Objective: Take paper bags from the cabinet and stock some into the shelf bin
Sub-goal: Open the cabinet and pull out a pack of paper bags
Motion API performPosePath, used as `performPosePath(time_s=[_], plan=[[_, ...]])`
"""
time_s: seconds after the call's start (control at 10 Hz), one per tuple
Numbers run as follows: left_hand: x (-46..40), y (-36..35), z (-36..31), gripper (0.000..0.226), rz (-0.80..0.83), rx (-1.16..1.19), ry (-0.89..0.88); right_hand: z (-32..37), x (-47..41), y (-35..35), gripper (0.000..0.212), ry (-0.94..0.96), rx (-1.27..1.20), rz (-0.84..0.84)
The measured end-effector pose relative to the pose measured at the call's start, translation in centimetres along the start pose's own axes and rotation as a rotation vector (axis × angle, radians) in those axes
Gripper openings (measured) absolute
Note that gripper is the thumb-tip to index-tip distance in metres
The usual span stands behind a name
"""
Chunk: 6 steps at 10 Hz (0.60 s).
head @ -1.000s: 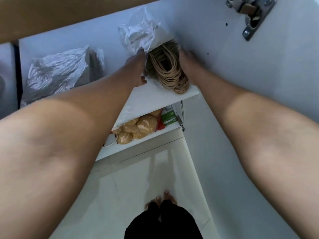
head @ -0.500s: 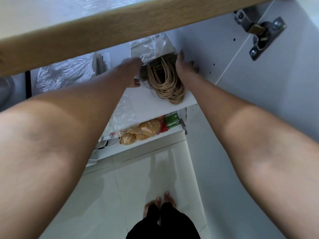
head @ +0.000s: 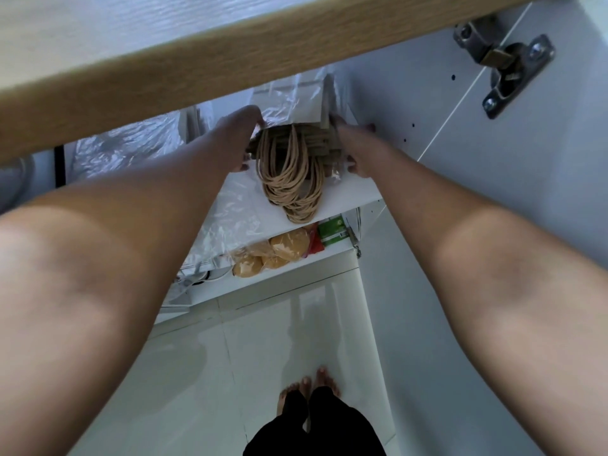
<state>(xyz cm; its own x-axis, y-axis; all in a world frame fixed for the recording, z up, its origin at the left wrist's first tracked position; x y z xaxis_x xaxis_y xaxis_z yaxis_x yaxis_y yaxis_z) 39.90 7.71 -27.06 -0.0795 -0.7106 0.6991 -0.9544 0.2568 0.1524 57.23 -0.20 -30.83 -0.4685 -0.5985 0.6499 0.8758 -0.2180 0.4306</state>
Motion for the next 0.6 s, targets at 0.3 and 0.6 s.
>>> performPosePath(time_s=[0.3,0.6], plan=[[0.6,-1.2,1.4,0.055,0.063,0.122,0.037,-1.3,-1.9,-1.3,0.094,0.051,-0.238,0.247],[8.0,-1.3,1.4,0.078,0.075,0.075,-0.033,-3.2,6.7,0.3,0.059,-0.031,-0.439,0.127]])
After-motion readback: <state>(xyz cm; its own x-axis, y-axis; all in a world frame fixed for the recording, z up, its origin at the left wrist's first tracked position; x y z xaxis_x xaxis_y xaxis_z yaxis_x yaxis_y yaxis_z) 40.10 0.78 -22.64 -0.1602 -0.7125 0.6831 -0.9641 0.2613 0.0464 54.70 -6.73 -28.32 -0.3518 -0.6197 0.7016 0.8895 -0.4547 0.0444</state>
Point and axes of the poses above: each hand's wrist, its own x-axis away from the middle knuckle, its own y-axis out of the back of the hand, z = x × y, the point moved 3 cm from there along -x, towards the middle knuckle, and after that the axes turned 14 degrees about x, right-handed, at the moved point
